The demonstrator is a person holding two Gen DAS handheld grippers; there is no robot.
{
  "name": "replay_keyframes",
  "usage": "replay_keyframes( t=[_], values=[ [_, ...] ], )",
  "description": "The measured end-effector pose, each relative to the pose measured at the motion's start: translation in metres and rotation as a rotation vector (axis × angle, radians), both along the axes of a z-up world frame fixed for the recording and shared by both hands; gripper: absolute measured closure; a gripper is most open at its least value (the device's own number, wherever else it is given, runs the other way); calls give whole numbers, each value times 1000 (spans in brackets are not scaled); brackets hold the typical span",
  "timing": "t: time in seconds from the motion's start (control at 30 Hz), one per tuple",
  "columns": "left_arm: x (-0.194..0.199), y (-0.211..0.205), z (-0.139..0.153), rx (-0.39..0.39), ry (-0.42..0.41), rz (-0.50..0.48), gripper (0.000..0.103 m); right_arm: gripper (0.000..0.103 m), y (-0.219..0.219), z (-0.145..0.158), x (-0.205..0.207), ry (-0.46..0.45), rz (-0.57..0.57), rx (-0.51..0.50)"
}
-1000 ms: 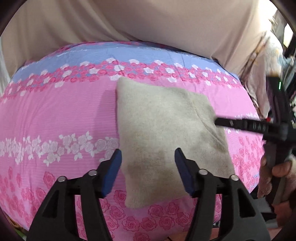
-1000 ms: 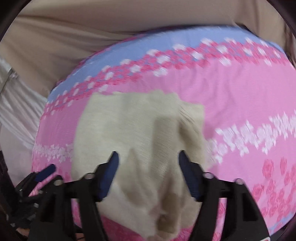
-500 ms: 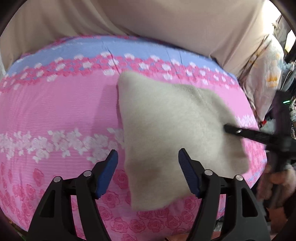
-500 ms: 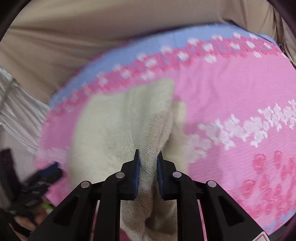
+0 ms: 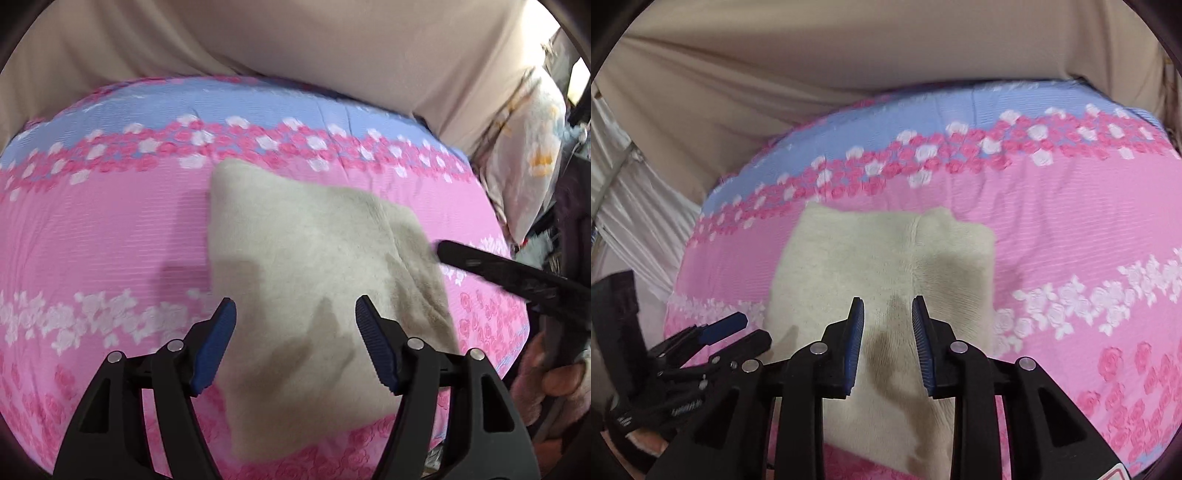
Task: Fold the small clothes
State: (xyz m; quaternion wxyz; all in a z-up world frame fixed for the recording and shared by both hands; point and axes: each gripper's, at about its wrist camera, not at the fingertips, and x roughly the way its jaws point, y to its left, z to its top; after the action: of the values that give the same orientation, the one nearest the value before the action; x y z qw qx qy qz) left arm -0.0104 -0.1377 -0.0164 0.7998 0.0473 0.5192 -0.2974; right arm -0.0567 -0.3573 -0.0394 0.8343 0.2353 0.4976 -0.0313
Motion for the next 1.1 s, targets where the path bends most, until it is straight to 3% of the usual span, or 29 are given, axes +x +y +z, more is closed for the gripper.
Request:
replay_keyframes(
  t=[0.07, 0.1, 0.17, 0.23, 0.3, 0.33, 0.43, 0.5, 0.6, 0.7, 0.73, 0.8, 0.83, 0.93, 1.0, 1.03, 1.07, 1.1],
  values=[
    [4, -9, -16, 48, 24, 4, 38, 80, -5, -40, 19, 104, 4, 9],
    [5, -13, -22, 78, 8, 6, 38, 80, -8, -47, 23, 117, -16, 44],
    [4, -18, -25, 116, -23, -1, 38, 79, -11, -25, 25, 75, -31, 59],
    [3, -17, -24, 116, -25, -1, 38, 79, -9, 5, 27, -4, -24, 5],
    [3, -15, -24, 115, -25, 6, 38, 79, -13, 12, 38, -17, -23, -45],
    [2, -14, -25, 116, -28, 6, 38, 77, -17, 6, 44, -4, -28, -54],
    [-1, -16, -25, 127, -42, 3, 38, 79, -29, -51, 65, 129, -26, -47],
    [-2, -18, -24, 131, -48, -1, 38, 80, -35, -54, 63, 96, -43, -9],
    [-1, -16, -25, 136, -47, 5, 38, 77, -35, -20, 44, 24, -84, 45],
    [-2, -11, -22, 122, -36, 18, 38, 73, -23, 11, 4, -38, -73, -3],
    [-3, -6, -19, 108, -29, 22, 38, 71, -20, 13, -12, -34, -63, -4],
    [-8, 8, -13, 79, -8, 29, 38, 55, -15, 9, -44, -12, -58, -4],
    [-11, 15, -12, 70, 3, 32, 38, 42, -12, 3, -64, 10, -63, -14],
    [-24, 36, -20, 80, 57, 15, 36, 38, -4, -22, -104, 70, -70, 59],
    [-31, 40, -33, 116, 92, -7, 36, 47, 5, -43, -110, 105, -39, 109],
    [-32, 40, -37, 129, 102, -10, 36, 78, 12, -52, -108, 142, -17, 87],
    [-32, 40, -41, 142, 114, -5, 36, 90, 16, -55, -106, 156, -13, 103],
    [-33, 39, -41, 146, 120, -4, 36, 90, 17, -47, -108, 133, -27, 120]
  ],
)
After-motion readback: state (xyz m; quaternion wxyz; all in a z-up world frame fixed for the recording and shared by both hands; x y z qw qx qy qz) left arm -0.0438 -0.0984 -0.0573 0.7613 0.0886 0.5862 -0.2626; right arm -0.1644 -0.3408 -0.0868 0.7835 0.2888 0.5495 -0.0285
